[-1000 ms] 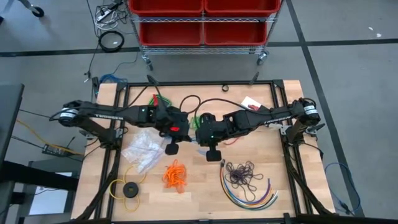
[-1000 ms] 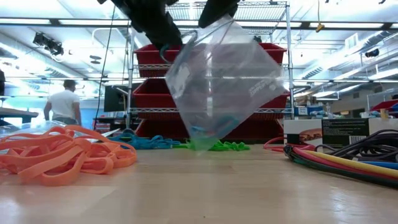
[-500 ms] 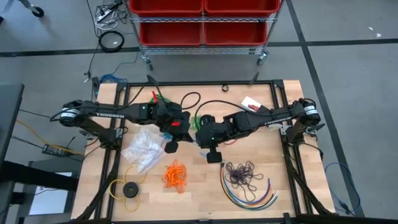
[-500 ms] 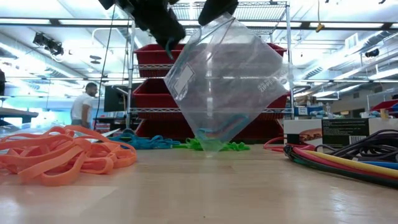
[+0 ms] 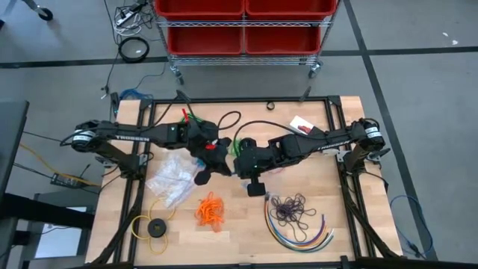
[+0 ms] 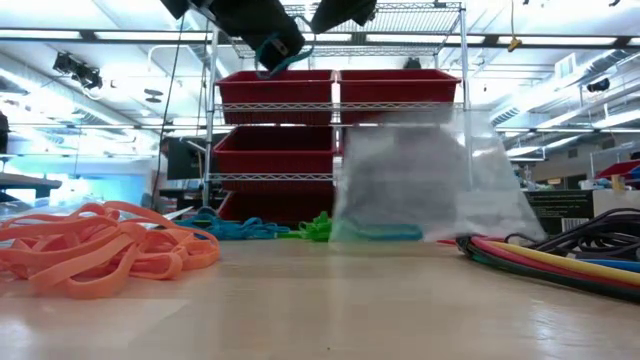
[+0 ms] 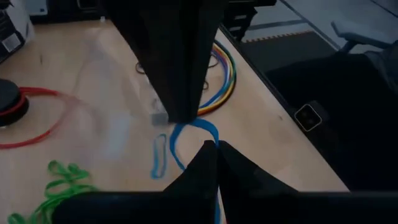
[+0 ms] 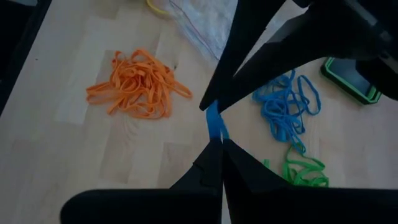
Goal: Sort rubber bands
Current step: Put the blue rubber band into the transparent zip bag
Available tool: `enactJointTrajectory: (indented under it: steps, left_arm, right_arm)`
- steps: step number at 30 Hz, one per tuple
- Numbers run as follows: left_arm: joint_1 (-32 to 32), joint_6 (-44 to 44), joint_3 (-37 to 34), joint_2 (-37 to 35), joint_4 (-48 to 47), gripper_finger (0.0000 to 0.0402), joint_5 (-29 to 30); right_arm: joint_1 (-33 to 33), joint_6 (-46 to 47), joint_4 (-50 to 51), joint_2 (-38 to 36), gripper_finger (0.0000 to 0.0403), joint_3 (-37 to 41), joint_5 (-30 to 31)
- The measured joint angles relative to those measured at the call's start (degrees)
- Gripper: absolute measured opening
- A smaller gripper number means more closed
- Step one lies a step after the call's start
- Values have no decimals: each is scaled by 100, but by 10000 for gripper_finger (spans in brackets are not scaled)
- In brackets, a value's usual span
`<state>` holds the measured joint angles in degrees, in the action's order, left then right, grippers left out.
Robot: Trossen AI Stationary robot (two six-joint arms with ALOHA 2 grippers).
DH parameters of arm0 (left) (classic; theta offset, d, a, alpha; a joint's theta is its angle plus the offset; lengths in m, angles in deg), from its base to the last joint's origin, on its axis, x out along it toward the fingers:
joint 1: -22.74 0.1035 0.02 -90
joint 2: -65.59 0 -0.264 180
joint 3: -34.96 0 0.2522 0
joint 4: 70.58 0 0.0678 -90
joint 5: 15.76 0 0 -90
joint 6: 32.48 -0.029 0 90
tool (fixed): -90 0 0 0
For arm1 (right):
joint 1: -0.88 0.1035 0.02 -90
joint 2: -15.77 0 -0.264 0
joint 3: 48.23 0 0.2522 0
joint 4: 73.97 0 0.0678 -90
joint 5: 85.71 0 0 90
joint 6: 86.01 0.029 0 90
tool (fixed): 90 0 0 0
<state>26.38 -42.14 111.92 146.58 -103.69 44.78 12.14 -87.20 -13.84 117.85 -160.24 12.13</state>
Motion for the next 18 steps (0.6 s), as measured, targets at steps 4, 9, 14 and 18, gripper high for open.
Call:
enactJointTrajectory:
  steps: [4,9,14,18]
  left_arm:
    - [74,4,0,0,32,14,1]
    - [90,60,0,2,28,14,6]
    - [87,65,0,2,-20,14,23]
    - [87,69,-74,2,43,14,21]
  right_arm:
    - [0,5,34,0,0,1,3]
    - [35,377,925,-21,0,-1,490]
    - [64,1188,2467,-26,1,113,533]
    - [63,1571,2978,-133,8,917,793]
